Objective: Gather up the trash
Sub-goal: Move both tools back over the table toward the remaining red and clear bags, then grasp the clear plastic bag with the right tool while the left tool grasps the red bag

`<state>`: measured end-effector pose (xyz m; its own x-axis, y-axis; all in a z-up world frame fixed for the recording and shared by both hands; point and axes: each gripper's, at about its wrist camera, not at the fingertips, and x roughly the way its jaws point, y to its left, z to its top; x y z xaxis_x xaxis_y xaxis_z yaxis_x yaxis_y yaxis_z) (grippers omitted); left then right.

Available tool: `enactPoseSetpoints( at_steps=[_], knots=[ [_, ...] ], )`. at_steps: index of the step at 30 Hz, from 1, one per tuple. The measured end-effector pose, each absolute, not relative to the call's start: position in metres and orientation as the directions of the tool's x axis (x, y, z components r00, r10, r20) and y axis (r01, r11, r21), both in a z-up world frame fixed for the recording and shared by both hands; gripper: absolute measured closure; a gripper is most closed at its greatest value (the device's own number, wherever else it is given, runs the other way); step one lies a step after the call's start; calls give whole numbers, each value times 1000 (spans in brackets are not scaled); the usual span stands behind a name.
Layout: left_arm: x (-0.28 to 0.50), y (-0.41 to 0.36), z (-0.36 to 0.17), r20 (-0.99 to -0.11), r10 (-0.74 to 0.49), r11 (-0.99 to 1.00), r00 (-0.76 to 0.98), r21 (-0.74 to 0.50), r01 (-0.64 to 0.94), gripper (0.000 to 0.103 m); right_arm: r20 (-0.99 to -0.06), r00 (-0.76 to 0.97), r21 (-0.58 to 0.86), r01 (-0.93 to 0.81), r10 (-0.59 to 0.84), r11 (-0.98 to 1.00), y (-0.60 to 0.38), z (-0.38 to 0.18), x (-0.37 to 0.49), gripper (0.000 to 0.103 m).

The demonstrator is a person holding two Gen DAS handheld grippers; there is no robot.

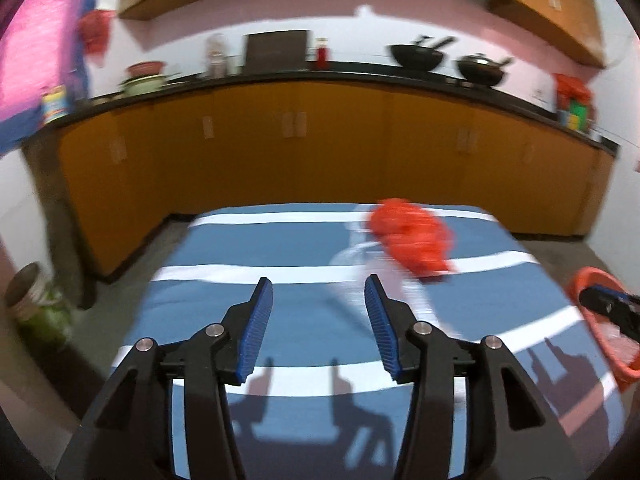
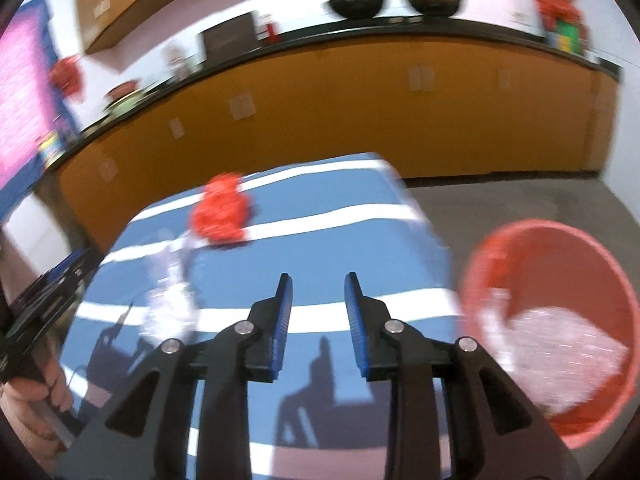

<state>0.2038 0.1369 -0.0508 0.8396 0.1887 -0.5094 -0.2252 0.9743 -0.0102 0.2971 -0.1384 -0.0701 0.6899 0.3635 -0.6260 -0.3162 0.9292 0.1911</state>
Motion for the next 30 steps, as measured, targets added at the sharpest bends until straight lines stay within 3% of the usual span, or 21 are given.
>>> enactPoseSetpoints(
  at_steps=[8, 17, 19, 21, 24, 30],
  knots=[
    [184, 188, -59, -513, 283, 942, 810, -10, -336, 43, -666, 575, 209, -469, 476, 858, -44, -93, 298, 58],
    [187, 208, -71, -535, 277, 937, 798, -32, -347, 42, -726, 539, 144, -488, 427, 861, -9, -118, 305, 57],
    [189, 207, -73, -537, 268, 940, 800, -36, -339, 42, -739, 532, 134, -485, 413, 864, -10, -123, 308, 66],
    [190, 205, -73, -538, 258, 944, 803, -38, -329, 42, -746, 526, 130, -487, 409, 863, -10, -126, 308, 83],
    [194, 199, -72, -537, 243, 949, 808, -40, -312, 42, -740, 529, 129, -495, 415, 859, -14, -125, 306, 93],
    [206, 183, -70, -542, 198, 958, 817, -68, -277, 42, -688, 578, 140, -487, 438, 862, -36, -112, 300, 97]
  ],
)
